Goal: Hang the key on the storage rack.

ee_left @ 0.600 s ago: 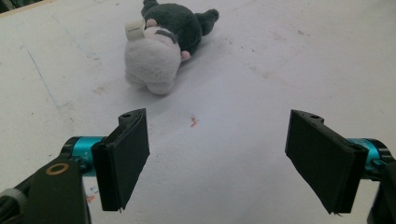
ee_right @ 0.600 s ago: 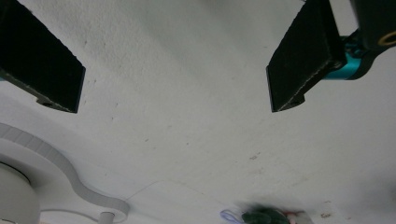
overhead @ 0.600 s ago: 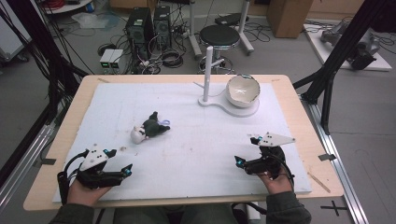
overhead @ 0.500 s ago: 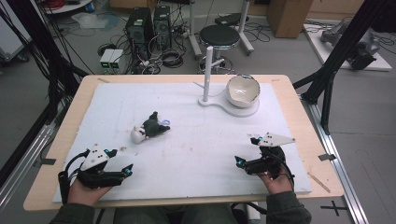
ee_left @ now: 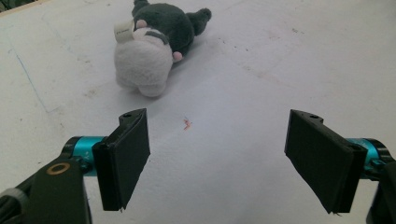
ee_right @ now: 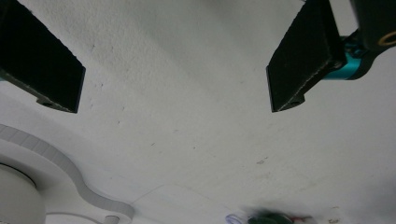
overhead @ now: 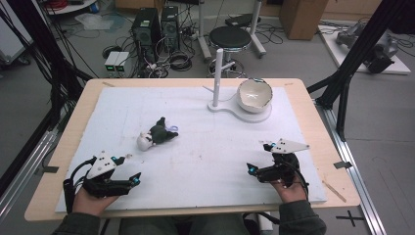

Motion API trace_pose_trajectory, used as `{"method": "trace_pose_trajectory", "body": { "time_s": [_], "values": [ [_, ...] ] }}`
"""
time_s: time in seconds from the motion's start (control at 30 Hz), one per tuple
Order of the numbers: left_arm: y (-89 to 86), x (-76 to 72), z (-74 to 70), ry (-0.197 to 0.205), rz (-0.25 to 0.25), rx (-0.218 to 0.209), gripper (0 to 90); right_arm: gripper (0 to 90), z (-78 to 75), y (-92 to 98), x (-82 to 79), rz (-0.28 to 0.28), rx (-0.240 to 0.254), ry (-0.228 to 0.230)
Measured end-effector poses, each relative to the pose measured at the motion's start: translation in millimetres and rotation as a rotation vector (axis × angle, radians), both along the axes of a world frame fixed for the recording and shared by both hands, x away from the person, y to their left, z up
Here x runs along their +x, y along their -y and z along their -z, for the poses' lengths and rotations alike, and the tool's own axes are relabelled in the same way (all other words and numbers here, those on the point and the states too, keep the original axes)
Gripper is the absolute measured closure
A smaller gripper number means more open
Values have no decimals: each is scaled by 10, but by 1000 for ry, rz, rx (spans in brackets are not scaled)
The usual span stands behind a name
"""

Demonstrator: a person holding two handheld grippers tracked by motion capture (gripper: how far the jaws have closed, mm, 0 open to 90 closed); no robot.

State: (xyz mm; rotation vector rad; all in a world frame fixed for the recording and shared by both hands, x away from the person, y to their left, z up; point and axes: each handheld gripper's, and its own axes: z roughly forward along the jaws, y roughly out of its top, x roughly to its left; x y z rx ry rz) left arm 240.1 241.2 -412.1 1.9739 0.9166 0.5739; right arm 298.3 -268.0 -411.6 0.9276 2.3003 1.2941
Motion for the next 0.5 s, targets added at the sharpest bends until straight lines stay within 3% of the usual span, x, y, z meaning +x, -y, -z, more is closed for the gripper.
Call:
{"method": "trace_pose_trajectory", "body": {
  "time_s": [0.5],
  "values": [
    [-1,-37,-26,11,-2,-1,218,35,-3,12,-5,7,-3,5]
  ]
}}
